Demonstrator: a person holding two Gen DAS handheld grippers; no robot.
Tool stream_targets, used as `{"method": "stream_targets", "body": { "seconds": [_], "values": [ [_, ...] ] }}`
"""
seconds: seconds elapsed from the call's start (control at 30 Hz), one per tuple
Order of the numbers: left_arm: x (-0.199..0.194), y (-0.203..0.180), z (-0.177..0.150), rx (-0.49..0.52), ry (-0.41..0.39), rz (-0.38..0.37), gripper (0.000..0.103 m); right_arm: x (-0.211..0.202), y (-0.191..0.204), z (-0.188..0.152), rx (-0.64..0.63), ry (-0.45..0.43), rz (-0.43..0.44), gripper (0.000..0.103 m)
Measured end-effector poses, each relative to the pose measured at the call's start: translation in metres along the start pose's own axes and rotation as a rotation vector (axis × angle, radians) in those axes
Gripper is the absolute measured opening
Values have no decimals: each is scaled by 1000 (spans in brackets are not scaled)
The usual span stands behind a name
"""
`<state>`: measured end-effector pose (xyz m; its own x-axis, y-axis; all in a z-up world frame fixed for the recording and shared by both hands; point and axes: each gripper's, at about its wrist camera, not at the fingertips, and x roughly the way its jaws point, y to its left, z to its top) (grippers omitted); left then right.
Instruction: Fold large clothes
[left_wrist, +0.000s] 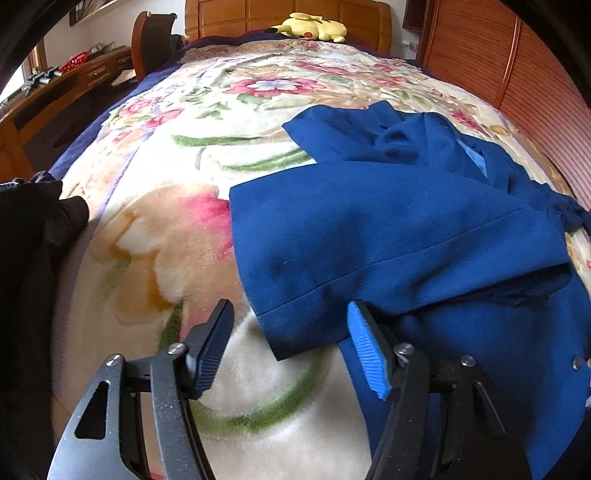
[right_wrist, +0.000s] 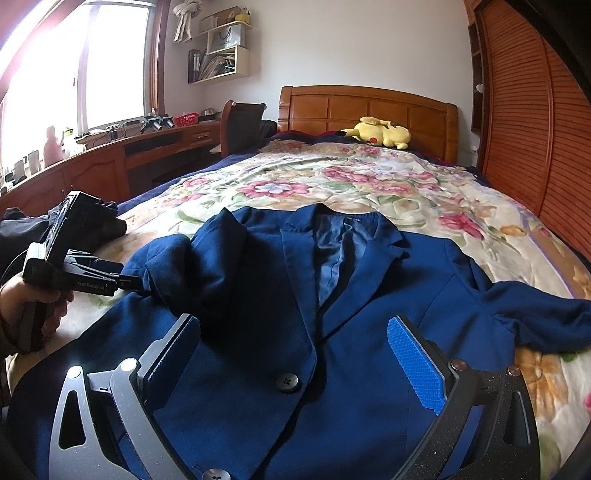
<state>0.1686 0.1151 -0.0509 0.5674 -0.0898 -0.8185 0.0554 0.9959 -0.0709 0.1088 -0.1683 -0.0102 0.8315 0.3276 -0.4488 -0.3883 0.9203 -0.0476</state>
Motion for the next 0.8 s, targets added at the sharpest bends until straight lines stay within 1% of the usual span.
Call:
{"method": "stream_targets", "body": {
  "seconds": [0.03, 0.13, 0.17, 0.2, 0.23, 0.27, 0.3, 0.37, 0.43, 0.6, 0.73, 0.8],
  "values": [
    [0, 0, 1, -2, 0, -4, 60, 0, 0, -1, -1, 1, 1, 101],
    [0, -3, 1, 6, 4, -12, 49, 0, 1, -2, -5, 7, 2, 101],
    [0, -4, 2, 9, 5, -12, 41, 1, 1, -2, -6, 9, 3, 101],
    [0, -6, 2, 12, 8, -17, 32, 1, 1, -2, -6, 11, 3, 101],
    [0, -7, 3, 17, 9, -23, 26, 1, 1, -2, -5, 14, 3, 101],
    [-1, -10, 3, 24, 3, -22, 18, 1, 1, -2, -5, 15, 4, 101],
    [-4, -14, 4, 36, -10, -11, 14, 1, 1, -2, -4, 15, 3, 101],
    [-12, -19, 7, 56, -42, 9, 11, 1, 1, -1, -6, 14, 2, 101],
    [-23, -27, 13, 68, -87, 21, 11, -1, 0, 0, -12, 10, -1, 101],
    [-49, -57, 34, 105, -181, -3, 8, -6, -5, 0, -14, -2, -13, 101],
    [-61, -81, 47, 137, -225, -36, 7, -12, -16, -3, 6, -7, -28, 101],
    [-67, -101, 52, 165, -253, -54, 7, -16, -22, -3, 15, -12, -40, 101]
  ]
}}
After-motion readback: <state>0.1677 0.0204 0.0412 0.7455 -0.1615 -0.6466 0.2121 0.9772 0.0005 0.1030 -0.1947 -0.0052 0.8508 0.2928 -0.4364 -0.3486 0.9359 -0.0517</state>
